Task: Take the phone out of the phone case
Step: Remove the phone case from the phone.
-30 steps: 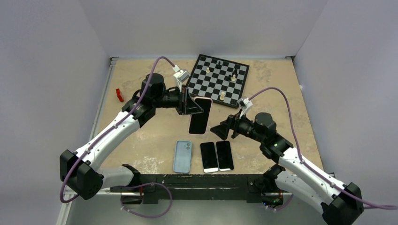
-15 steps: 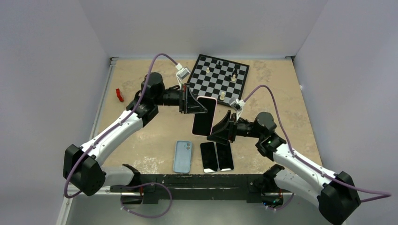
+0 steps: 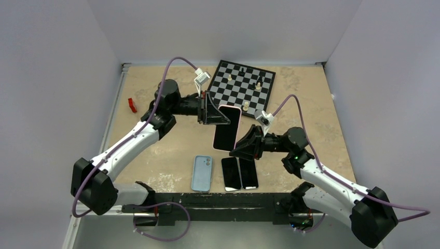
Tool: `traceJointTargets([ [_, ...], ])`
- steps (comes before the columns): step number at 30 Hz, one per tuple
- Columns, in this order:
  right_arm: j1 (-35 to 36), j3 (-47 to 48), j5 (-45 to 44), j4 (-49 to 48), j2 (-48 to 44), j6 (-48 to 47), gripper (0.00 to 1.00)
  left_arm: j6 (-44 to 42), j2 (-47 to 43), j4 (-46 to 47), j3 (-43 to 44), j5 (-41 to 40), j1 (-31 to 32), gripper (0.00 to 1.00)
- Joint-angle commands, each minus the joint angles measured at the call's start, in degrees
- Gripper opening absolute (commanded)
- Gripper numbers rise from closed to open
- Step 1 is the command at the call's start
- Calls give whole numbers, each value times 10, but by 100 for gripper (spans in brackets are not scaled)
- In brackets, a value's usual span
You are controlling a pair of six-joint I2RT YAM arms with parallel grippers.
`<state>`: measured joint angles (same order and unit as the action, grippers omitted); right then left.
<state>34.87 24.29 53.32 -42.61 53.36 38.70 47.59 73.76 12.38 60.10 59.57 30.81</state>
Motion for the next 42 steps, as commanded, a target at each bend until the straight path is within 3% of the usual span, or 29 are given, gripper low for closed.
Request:
traceJointTargets([
  [1, 3, 4, 21, -39, 4, -18, 27, 72, 3, 112, -2, 33, -4, 0],
  [7, 3, 15, 8, -31, 1, -25, 20, 76, 3, 120, -4, 36, -5, 0],
  [12, 2, 37, 3, -2, 5, -49, 22, 82, 8, 127, -3, 41, -4, 0],
  [13, 2, 41, 2, 3, 8, -56, 20, 92, 9, 137, -3, 45, -4, 0],
  [15, 2, 51, -1, 22, 13, -78, 3, 115, 12, 161, -4, 57, 0, 0],
  [16, 3, 58, -7, 40, 14, -94, 0, 126, 11, 167, -4, 60, 2, 0],
  [22, 14, 107, 7, 89, 29, -217, 0, 271, -32, 206, -45, 55, 5, 0],
  [26, 57, 183, -30, 160, 58, -301, 0, 314, -78, 149, -75, 57, 12, 0],
  [33, 64, 229, -57, 122, 102, -321, 0, 379, -135, 168, -139, 23, 25, 0],
  [36, 65, 252, -83, 125, 117, -320, 0, 361, -146, 132, -140, 4, 25, 0],
  [39, 65, 246, -128, 137, 102, -307, 0, 288, -163, 65, -120, -31, 25, 0],
  [40, 65, 240, -142, 151, 94, -303, 2, 253, -171, 33, -109, -47, 24, 0],
  [42, 65, 226, -169, 197, 76, -292, 36, 162, -197, -51, -79, -109, 23, 0],
])
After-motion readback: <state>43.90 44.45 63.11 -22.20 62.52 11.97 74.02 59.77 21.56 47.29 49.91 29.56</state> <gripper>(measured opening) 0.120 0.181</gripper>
